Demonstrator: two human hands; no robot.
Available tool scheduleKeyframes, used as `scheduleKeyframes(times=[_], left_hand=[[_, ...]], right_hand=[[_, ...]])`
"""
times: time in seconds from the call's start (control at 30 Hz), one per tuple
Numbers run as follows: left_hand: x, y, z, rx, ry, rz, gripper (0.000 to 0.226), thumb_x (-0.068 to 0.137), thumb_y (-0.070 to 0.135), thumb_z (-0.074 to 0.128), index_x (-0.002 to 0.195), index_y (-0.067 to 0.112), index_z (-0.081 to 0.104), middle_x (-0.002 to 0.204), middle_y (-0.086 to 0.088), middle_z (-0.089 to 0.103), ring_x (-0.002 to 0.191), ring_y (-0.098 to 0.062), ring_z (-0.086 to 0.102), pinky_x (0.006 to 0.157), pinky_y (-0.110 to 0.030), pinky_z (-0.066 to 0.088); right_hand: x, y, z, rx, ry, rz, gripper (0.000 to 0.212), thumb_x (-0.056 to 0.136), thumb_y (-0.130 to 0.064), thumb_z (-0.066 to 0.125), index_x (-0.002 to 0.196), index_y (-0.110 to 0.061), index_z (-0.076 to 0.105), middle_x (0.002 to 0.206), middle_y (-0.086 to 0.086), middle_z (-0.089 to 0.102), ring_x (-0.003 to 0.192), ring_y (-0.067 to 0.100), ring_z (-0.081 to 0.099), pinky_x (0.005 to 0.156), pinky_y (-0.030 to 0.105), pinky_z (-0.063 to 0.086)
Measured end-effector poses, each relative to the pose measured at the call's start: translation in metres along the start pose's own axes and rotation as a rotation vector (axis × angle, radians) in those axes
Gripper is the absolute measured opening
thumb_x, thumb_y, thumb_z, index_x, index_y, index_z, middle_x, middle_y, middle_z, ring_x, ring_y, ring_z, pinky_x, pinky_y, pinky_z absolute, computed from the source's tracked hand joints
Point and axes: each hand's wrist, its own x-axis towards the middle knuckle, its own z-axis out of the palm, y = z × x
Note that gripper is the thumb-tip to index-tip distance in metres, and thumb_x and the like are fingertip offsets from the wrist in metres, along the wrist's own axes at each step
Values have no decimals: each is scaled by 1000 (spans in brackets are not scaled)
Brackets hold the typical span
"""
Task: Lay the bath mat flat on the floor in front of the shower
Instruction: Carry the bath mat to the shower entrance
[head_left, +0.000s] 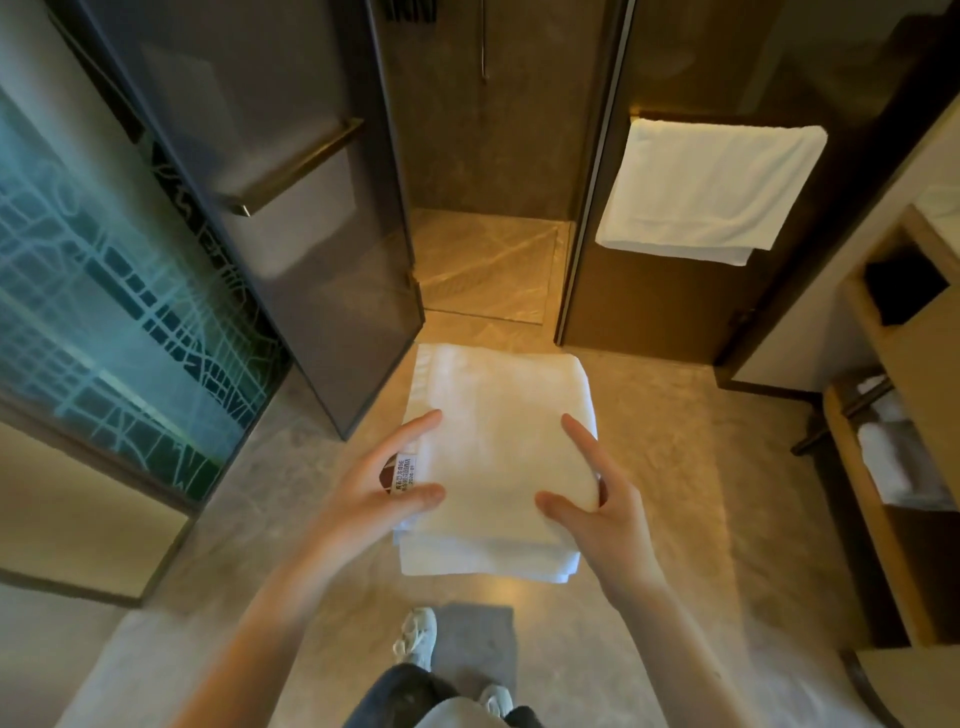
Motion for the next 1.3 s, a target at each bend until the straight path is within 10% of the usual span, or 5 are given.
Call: scheduleKeyframes(times=[0.6,1.07,1.3], left_hand=[[179,-28,-122,-87,-81,51,72,78,12,80,131,52,51,138,36,45,133,8,37,110,-31,33],[301,-45,-148,-102,-105,39,73,80,10,77,131,54,49,135,41,44,130,15,35,94,-1,36],[377,-42,-122,-159,-102,-16,73,81,2,74,131,49,52,135,36,48,130,7,41,101,-15,41]], right_hand=[[165,-31,101,-26,86,11,76,79,-5,75,132,-53,49,108,-41,56,99,-11,57,65,10,52],[287,-34,117,-82,96,37,75,80,-5,73,134,-50,48,112,-48,50,102,-17,53,65,4,48],[364,-26,83,-60,58,70,75,81,-6,73,133,-54,47,128,-31,50,110,-6,54,77,12,54]])
